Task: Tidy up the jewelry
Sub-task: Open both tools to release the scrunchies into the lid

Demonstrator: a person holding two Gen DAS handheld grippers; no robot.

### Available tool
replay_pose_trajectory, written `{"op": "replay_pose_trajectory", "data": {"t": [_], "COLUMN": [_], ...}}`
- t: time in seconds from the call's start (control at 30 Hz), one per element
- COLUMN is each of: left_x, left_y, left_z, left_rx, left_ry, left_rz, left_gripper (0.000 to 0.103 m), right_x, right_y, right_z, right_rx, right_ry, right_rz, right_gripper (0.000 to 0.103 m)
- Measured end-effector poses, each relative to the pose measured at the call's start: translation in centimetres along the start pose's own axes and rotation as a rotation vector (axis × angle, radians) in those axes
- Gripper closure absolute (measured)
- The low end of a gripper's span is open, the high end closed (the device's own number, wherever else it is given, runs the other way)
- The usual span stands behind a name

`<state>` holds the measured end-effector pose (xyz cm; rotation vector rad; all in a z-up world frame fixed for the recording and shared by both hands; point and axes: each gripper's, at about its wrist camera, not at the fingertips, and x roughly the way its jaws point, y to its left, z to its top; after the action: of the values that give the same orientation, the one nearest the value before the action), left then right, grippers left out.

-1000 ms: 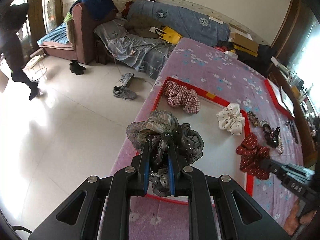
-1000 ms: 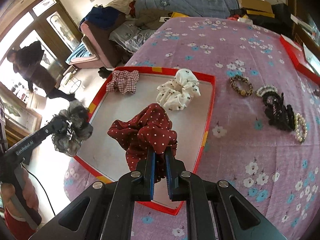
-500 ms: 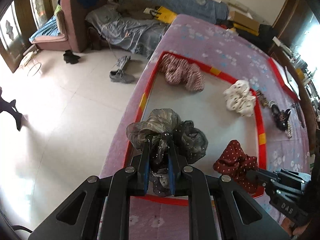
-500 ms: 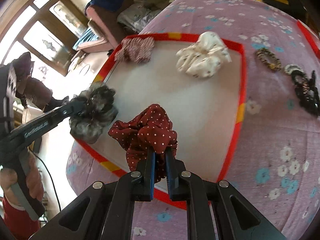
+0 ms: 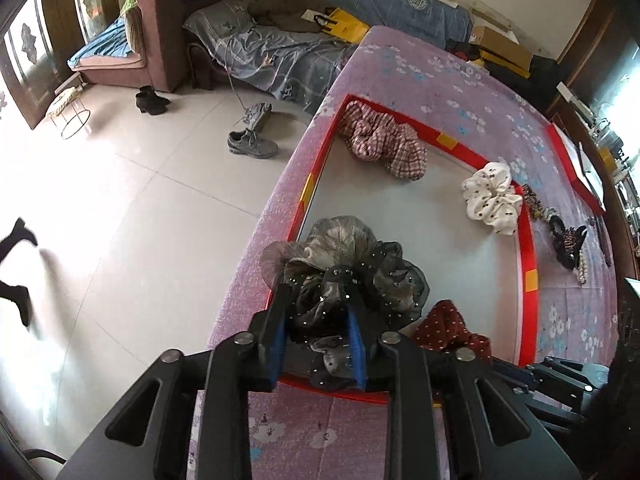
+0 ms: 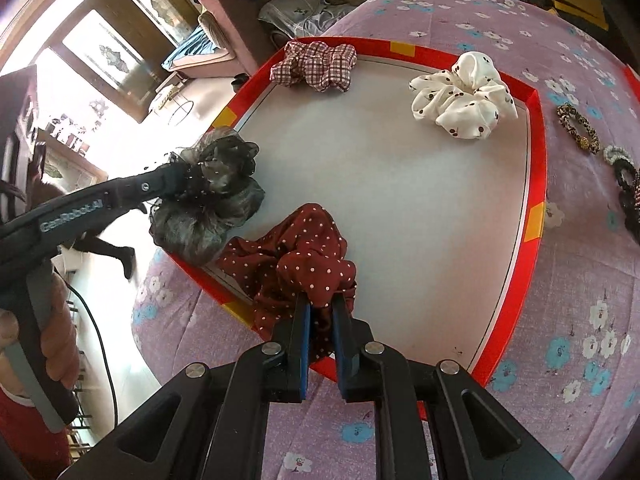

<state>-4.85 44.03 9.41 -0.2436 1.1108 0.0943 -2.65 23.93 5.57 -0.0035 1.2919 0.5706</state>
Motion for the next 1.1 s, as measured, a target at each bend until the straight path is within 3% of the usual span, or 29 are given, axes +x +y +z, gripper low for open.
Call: {"op": "replay_pose_trajectory", "data": {"t": [0.1, 0.27, 0.63, 0.9, 1.1], "left_x": [-1.1, -3.1, -7.2, -9.0, -9.8], "left_y": [0.0, 0.2, -1.2, -7.8, -13.4], "left_z": [0.1, 0.2, 0.0, -1.4, -2.4], "left_rx": [-0.011, -0.053, -0.116, -0.042, 0.018], "left_ry": [-0.026, -0.066, -0.164, -0.195, -0.228], "left_rz": [-0.002, -0.017, 0.078, 0.111, 0.111], "left_gripper": [0.068, 0.067, 0.064, 0.060, 0.050], "right_x": [-0.1, -1.2, -5.9, -9.0, -12.0], "right_y": [0.2, 0.9, -0.3, -5.2, -11.5], "right_z": [0.0, -0.1, -1.8, -4.2, -7.2], "right_rx": [-0.008, -0.038, -0.103, -0.050, 0.036], "right_ry": [-0.006, -0.029, -0.130, -0.165, -0.194], "right_rz": [-0.005, -0.004, 0.011, 0.012, -0.020], "right_gripper": [0.081, 0.069, 0.063, 0.063, 0.063]}}
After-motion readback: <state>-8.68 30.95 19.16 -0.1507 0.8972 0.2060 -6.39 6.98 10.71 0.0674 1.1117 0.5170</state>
